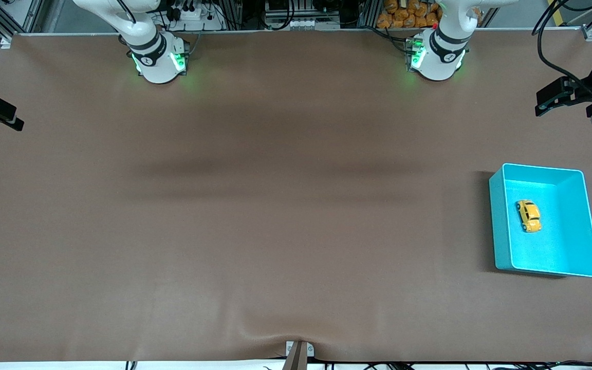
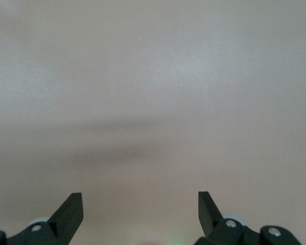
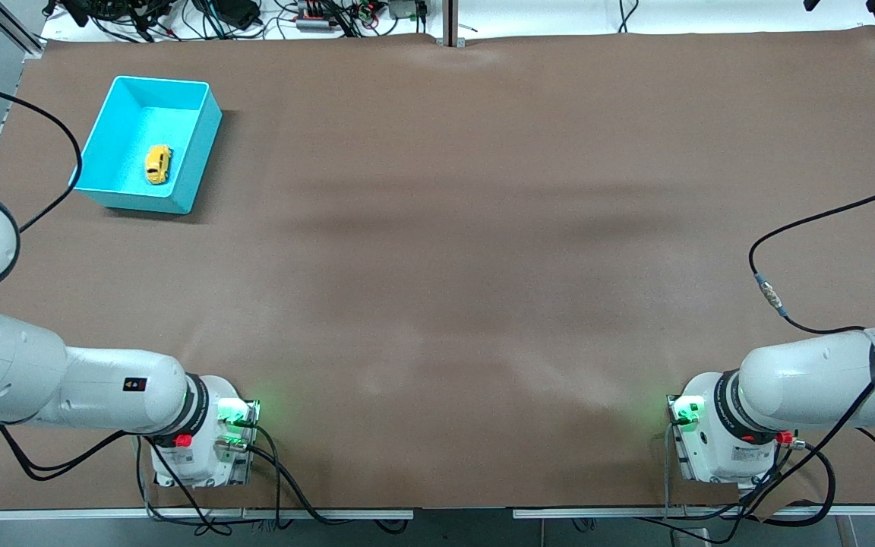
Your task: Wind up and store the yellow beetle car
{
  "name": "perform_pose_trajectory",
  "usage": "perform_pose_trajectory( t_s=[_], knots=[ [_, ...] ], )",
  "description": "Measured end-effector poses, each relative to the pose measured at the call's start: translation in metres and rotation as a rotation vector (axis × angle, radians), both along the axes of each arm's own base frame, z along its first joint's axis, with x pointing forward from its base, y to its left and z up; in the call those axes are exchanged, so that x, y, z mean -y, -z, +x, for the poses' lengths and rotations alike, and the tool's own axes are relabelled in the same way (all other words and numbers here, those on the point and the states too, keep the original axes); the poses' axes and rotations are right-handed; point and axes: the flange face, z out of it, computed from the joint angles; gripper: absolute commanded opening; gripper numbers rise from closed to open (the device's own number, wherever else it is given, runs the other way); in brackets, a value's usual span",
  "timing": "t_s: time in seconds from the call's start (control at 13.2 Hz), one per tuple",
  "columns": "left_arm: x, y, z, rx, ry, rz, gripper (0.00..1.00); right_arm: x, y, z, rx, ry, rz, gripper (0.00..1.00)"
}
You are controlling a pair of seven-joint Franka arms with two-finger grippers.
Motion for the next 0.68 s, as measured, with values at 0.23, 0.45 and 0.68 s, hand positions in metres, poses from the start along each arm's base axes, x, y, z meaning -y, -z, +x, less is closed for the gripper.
perform_pose_trajectory(
  t_s=[0.23,0.45,0.68],
  knots=[
    [-0.003,-0.027,-0.017,0.043,0.033,-0.028,1.00,-0.001,0.000,0.000,0.000,-0.001,0.000,1.00],
    [-0.001,-0.032,-0.020,0.055,0.035,-0.043,1.00,-0.002,0.000,0.000,0.000,-0.004,0.000,1.00],
    [-0.001,-0.028,-0.014,0.068,0.011,-0.046,1.00,-0.010,0.000,0.001,0.000,-0.019,0.000,1.00]
  ],
)
